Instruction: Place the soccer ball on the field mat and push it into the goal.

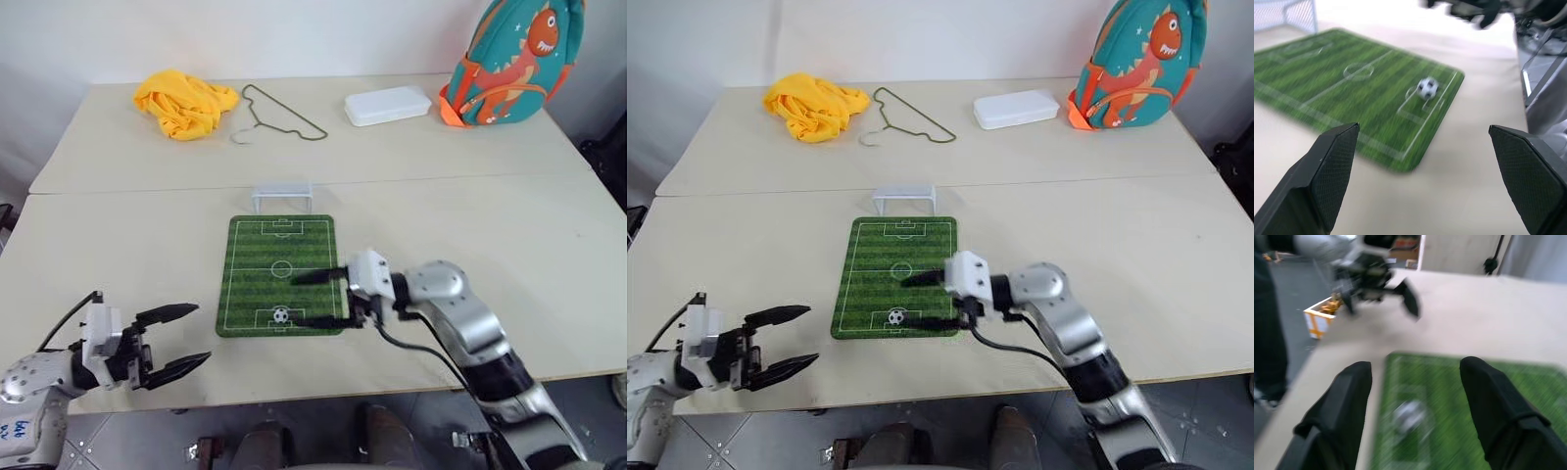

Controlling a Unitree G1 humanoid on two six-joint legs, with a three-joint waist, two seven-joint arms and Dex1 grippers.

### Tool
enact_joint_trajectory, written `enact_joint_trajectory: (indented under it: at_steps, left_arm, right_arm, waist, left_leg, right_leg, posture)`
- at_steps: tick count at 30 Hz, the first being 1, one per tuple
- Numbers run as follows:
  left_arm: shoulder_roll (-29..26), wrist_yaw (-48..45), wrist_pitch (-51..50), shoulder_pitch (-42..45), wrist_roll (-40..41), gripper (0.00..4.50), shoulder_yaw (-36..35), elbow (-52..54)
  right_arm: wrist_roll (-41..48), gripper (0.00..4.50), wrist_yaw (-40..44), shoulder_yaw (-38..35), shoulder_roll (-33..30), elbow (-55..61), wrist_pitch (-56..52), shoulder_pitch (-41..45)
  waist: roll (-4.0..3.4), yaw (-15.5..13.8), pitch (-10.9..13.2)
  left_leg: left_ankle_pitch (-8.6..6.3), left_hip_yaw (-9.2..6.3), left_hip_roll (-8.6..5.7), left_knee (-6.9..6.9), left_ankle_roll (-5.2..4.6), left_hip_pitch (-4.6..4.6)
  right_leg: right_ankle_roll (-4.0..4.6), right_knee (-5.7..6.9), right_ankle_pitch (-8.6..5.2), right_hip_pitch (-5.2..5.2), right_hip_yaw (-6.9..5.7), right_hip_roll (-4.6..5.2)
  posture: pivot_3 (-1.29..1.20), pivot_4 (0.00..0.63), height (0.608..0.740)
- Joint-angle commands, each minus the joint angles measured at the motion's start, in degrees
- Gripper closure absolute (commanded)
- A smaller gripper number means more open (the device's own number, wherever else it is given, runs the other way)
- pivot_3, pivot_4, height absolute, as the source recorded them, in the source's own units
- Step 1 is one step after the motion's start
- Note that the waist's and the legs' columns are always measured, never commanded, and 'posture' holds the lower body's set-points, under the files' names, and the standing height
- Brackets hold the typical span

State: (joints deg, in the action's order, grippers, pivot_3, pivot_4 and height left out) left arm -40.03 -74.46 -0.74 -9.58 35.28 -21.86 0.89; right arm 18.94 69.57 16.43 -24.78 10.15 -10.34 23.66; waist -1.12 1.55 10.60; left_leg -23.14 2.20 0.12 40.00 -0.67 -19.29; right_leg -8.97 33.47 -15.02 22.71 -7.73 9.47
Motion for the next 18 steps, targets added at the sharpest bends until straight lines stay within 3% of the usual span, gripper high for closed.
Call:
enact_joint_trajectory:
  at_steps: [1,6,18]
  left_arm:
    - [-1.4,-0.9,0.6,0.6,1.2,0.0,-2.9,-1.8]
    - [-1.5,-1.9,-1.4,-0.8,2.1,0.0,-2.6,0.0]
    - [-0.9,-1.4,-4.3,-3.1,2.3,0.0,-2.5,4.5]
  right_arm:
    - [2.1,2.65,1.7,-1.1,-4.0,6.4,0.2,-4.8]
    - [-3.9,4.45,-1.5,2.0,-5.1,5.3,6.2,-12.2]
    - [-11.2,4.48,-13.1,11.4,7.9,0.8,-1.1,-5.2]
  waist:
    - [0.0,0.0,0.0]
    - [0.04,0.0,0.0]
    - [0.13,-0.2,0.0]
  left_leg:
    - [0.0,0.01,0.0,0.01,0.0,0.01]
    - [-0.01,0.04,0.01,0.02,0.0,0.04]
    - [-0.02,-0.04,0.05,0.07,0.02,0.02]
  right_leg:
    - [0.0,0.0,0.0,0.0,0.01,0.0]
    - [0.0,0.02,0.0,-0.01,0.03,0.0]
    - [0.02,0.09,-0.01,0.04,0.09,-0.02]
  posture:
    - [0.0,0.15,0.74]
    - [0.0,0.15,0.74]
    - [0.0,0.15,0.74]
